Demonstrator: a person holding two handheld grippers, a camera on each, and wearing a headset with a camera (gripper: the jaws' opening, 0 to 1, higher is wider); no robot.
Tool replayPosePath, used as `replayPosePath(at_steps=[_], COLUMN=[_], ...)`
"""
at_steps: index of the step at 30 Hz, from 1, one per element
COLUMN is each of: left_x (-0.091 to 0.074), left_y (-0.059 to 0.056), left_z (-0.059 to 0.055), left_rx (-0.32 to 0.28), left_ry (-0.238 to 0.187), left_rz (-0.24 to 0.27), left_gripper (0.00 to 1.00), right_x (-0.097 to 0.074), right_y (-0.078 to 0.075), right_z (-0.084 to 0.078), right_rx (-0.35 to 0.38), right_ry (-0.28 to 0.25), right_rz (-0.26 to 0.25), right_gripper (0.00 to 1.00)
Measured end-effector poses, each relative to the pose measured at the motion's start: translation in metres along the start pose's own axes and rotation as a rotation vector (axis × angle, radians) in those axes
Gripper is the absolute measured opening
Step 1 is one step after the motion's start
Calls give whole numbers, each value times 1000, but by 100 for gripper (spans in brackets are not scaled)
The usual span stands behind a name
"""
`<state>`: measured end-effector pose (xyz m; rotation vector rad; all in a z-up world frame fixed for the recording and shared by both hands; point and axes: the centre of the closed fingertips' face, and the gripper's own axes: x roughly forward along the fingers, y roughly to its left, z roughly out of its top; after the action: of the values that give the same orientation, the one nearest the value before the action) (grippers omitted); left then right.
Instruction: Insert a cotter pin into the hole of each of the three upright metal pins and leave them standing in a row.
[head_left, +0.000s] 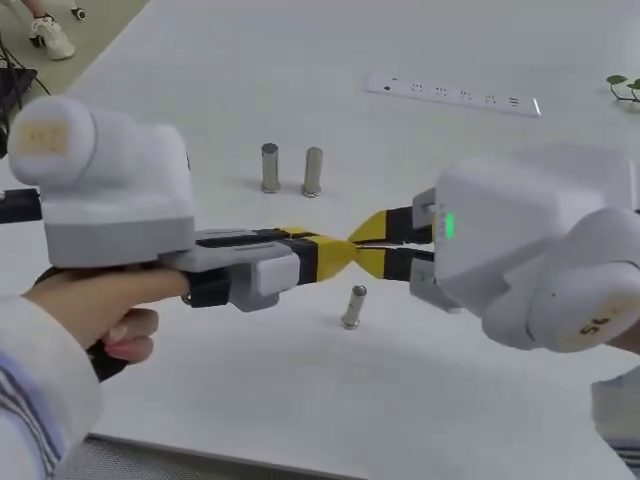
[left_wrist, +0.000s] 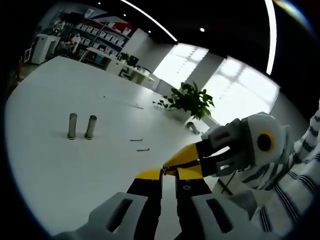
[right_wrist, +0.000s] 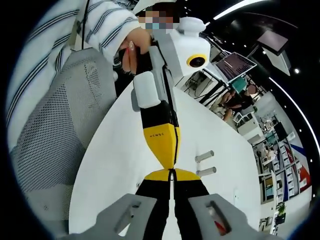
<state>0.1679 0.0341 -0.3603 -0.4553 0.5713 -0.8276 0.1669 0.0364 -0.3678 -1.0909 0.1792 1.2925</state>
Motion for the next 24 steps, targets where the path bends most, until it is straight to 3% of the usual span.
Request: replayPosePath(at_steps=[3,12,14,18,20,24], left_x=[-1,-1,-2,-3,-4,-4], left_y=[3,3,3,3,3,4], left_z=[-1,-4,-6,-5,-5,-5], left_rx=[-9,-21,-72,-96,-139,-132], left_ry=[4,15,26,22,21,27], left_rz=[13,13,10,9,8,5], left_gripper=[0,0,0,0,0,0], right_x=[-1,-1,-2,-2,-2,-2], right_y=[1,3,4,5,5,6], right_z=[3,3,4,5,6,6], right_rx=[7,42,44,59,82,107], right_ry=[-9,-22,-25,-36,-51,-68], right_rz=[-1,-6,-4,-8,-10,-11], right_gripper=[0,0,0,0,0,0])
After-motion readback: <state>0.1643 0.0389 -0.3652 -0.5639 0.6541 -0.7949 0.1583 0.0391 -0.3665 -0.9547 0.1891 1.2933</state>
